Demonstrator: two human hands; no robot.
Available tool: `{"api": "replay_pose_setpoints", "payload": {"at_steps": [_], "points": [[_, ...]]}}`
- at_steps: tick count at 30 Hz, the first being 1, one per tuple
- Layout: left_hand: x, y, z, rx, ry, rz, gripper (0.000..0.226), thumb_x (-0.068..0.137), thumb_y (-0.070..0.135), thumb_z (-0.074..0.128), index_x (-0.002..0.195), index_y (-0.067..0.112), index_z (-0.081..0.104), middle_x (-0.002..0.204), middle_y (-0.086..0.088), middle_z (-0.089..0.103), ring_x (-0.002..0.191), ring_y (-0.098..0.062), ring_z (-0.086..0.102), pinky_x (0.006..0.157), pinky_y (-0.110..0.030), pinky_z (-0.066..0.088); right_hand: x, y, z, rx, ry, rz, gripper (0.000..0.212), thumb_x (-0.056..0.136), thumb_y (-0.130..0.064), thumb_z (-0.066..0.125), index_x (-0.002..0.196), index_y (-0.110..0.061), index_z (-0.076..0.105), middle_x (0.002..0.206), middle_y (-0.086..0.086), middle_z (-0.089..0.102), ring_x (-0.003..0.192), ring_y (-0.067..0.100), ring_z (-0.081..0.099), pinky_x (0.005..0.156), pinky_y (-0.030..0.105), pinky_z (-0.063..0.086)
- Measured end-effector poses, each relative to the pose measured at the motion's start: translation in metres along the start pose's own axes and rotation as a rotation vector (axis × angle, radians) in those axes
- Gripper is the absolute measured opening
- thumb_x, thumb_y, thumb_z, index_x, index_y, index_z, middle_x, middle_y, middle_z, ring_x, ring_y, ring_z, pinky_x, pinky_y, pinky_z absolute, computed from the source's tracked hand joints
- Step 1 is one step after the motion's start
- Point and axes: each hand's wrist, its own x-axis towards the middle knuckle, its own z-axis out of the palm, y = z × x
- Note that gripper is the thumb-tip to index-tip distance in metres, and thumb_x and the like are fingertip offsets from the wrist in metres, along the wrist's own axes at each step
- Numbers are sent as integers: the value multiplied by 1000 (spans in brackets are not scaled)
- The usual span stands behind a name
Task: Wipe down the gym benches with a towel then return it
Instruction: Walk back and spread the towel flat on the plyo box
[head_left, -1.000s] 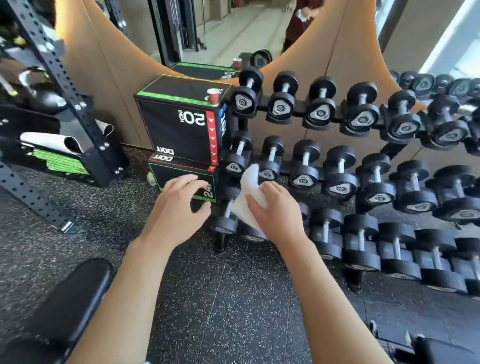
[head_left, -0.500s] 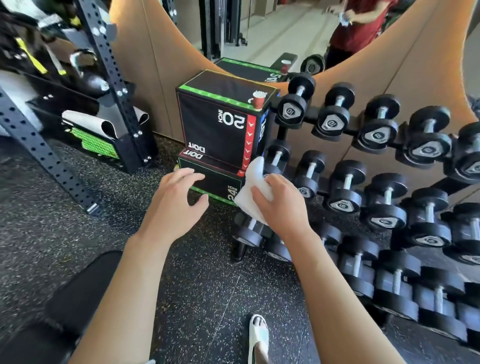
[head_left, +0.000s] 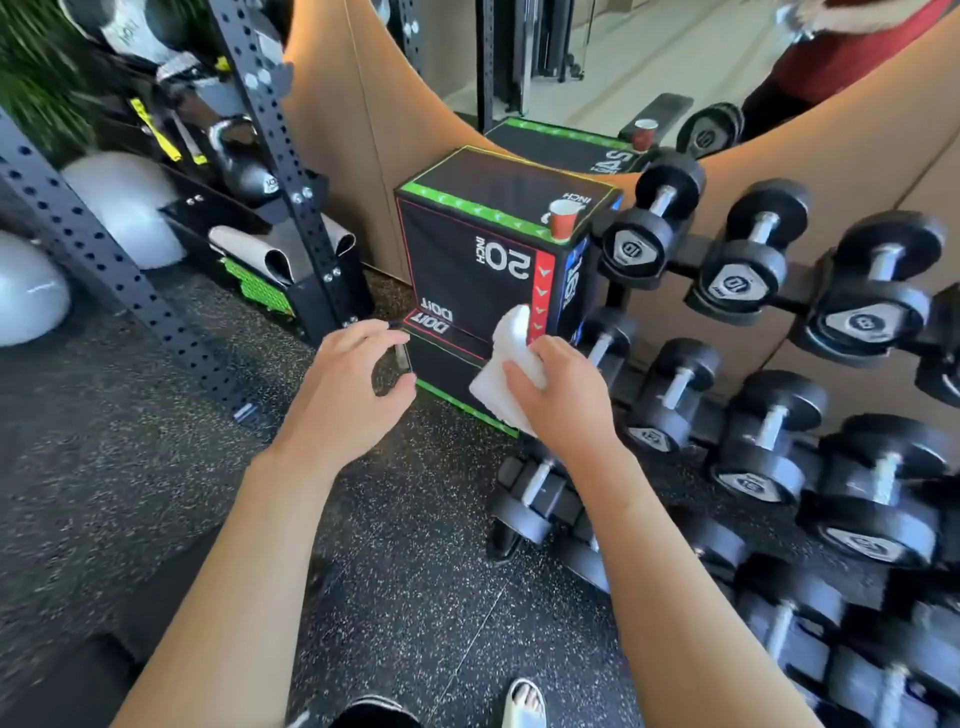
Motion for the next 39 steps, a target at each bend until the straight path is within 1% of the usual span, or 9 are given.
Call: {"api": "replay_pose_setpoints", "payload": {"at_steps": [6, 11, 15, 18, 24, 27, 30, 33, 39], "points": [[40, 7, 0, 69, -15, -44, 43, 98, 42, 60, 140, 35, 55, 152, 14, 43, 143, -10, 31, 115, -40, 33, 36, 18, 12, 50, 3, -1, 34, 94, -46, 59, 78, -23, 41, 75, -10, 44, 74, 19, 48, 65, 39, 44], [77, 7, 11, 78, -30, 2, 44, 97, 42, 60, 140, 35, 54, 151, 15, 44, 143, -9, 30, 113, -33, 28, 67, 31, 21, 67, 13, 31, 36, 95, -45, 61, 77, -21, 41, 73, -10, 40, 71, 19, 45, 62, 39, 41], [100, -11, 16, 66, -57, 10, 45, 97, 41, 60, 141, 34, 54, 152, 14, 44, 143, -8, 30, 115, -36, 31, 87, 30, 38, 66, -10, 67, 36, 95, -45, 59, 78, -18, 44, 72, -9, 41, 70, 18, 45, 63, 36, 37], [121, -32, 17, 45, -61, 30, 43, 97, 41, 60, 140, 34, 55, 151, 14, 45, 142, -9, 30, 114, -38, 35, 105, 24, 53, 60, -26, 91, 36, 95, -46, 57, 77, -18, 44, 73, -8, 43, 69, 17, 45, 61, 33, 34], [177, -90, 7, -14, -36, 59, 43, 97, 38, 62, 139, 30, 57, 149, 12, 46, 141, -10, 33, 115, -38, 36, 157, -9, 88, 21, -8, 111, 38, 94, -50, 54, 73, -23, 38, 71, -7, 43, 66, 17, 46, 62, 39, 42], [201, -128, -5, -34, -27, 57, 44, 97, 39, 62, 140, 31, 57, 149, 14, 46, 141, -8, 32, 114, -33, 31, 183, -36, 110, 12, -21, 82, 35, 93, -49, 53, 74, -22, 40, 74, -6, 46, 69, 19, 46, 63, 41, 43], [219, -164, -19, -51, -14, 53, 45, 96, 39, 63, 140, 31, 57, 149, 13, 46, 140, -9, 32, 115, -36, 33, 210, -64, 134, -4, -22, 78, 38, 93, -50, 52, 74, -19, 41, 75, -3, 49, 70, 20, 48, 65, 41, 44], [238, -197, -34, -75, 2, 50, 45, 96, 39, 62, 140, 31, 57, 149, 13, 46, 141, -10, 32, 116, -39, 34, 234, -88, 155, -3, -12, 54, 38, 94, -48, 55, 76, -17, 44, 75, -4, 50, 71, 20, 49, 64, 40, 41], [264, -238, -43, -126, 28, 45, 44, 96, 40, 62, 139, 32, 57, 148, 14, 46, 142, -8, 32, 115, -38, 37, 268, -116, 191, -45, -51, 32, 32, 95, -48, 57, 80, -20, 49, 78, -7, 50, 71, 14, 50, 61, 36, 35]]}}
